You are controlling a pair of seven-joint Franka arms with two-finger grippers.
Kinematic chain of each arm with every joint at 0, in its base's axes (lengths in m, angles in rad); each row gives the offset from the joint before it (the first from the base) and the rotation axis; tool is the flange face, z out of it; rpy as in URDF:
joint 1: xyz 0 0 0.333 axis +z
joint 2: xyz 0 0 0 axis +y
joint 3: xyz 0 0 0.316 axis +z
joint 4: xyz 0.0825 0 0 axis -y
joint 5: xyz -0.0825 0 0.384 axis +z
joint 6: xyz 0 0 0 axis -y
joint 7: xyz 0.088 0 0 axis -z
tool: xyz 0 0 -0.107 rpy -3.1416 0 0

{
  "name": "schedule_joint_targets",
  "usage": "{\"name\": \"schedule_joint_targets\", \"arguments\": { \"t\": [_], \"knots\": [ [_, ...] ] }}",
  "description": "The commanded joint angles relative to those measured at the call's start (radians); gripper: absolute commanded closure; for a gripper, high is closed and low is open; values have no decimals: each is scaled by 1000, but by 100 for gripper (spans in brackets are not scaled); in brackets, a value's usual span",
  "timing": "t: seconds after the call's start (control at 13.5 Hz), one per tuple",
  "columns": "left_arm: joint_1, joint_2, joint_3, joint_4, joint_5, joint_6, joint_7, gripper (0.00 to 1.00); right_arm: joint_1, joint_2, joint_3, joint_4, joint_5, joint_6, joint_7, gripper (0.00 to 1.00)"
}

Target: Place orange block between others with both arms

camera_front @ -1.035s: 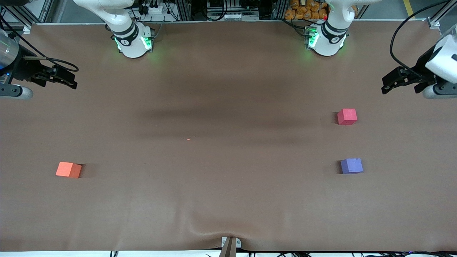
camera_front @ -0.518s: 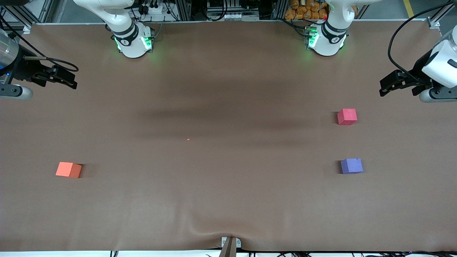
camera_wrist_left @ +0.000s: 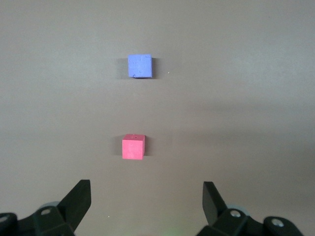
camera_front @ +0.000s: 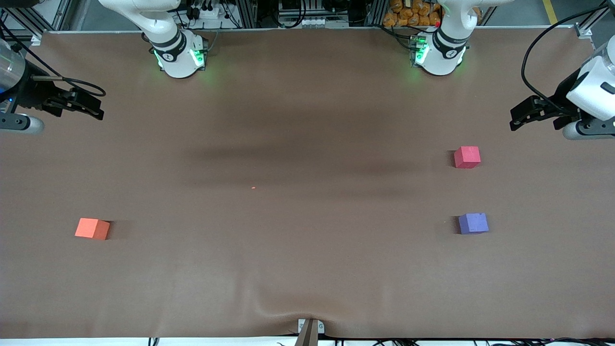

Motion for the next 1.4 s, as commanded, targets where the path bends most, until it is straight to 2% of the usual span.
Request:
{"name": "schedule_joint_targets", "arguments": {
  "t": [0.0, 1.33],
  "knots": [
    [3, 4, -5, 12, -1, -6, 15, 0, -20, 4, 11, 19, -11, -12, -14, 0],
    [-28, 21, -17, 22, 44, -4, -2, 0, -20, 6, 11, 16, -11, -18, -14, 0]
  ]
}}
